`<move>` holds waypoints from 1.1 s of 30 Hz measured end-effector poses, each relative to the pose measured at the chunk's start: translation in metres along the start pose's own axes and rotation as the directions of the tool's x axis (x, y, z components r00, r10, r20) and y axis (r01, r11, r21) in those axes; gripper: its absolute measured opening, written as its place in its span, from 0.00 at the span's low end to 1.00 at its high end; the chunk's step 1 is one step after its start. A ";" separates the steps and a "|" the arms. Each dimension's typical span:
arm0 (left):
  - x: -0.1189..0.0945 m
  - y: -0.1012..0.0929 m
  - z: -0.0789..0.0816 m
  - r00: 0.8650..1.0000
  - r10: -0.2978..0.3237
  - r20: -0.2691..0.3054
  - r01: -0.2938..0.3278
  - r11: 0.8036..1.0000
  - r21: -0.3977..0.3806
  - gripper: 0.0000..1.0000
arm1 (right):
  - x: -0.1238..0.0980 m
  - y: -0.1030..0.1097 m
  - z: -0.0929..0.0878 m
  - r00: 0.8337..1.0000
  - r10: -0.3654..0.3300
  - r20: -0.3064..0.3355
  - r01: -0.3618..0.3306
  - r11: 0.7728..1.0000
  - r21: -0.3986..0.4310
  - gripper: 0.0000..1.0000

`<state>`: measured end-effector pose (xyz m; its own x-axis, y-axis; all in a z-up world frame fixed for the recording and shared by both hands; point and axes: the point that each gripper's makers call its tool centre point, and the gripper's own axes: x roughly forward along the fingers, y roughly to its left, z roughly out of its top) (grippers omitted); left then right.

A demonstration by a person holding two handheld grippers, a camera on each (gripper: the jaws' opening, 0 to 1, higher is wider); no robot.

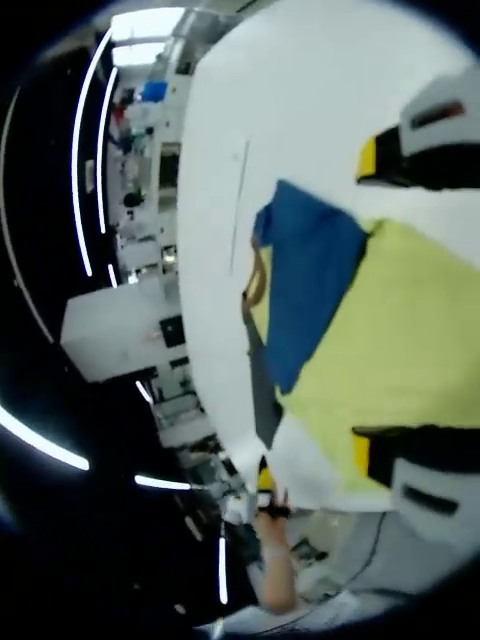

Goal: Fold the garment on the visible template until the final outline fits inside the template.

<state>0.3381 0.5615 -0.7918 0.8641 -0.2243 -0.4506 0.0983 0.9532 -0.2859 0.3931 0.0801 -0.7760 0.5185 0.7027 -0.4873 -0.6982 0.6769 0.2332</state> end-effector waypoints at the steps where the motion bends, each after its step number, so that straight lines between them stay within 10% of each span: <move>1: -0.001 0.012 0.003 0.998 0.056 0.015 -0.056 0.998 -0.003 0.86 | 0.000 0.001 -0.001 1.000 0.002 -0.001 -0.002 1.000 0.002 0.99; 12: -0.005 0.096 0.001 0.939 0.343 0.029 -0.340 0.937 -0.081 0.58 | -0.009 0.010 -0.016 1.000 -0.005 -0.003 0.005 0.999 0.034 0.99; 33: 0.009 0.116 -0.020 0.910 0.407 -0.084 -0.414 0.903 -0.115 0.18 | -0.034 0.003 -0.025 0.999 -0.047 0.013 0.045 0.992 0.120 0.93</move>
<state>0.3470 0.6662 -0.8462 0.7846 0.1668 -0.5972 -0.3260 0.9302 -0.1685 0.3609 0.0523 -0.7801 0.5568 0.6731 -0.4868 -0.6101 0.7291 0.3103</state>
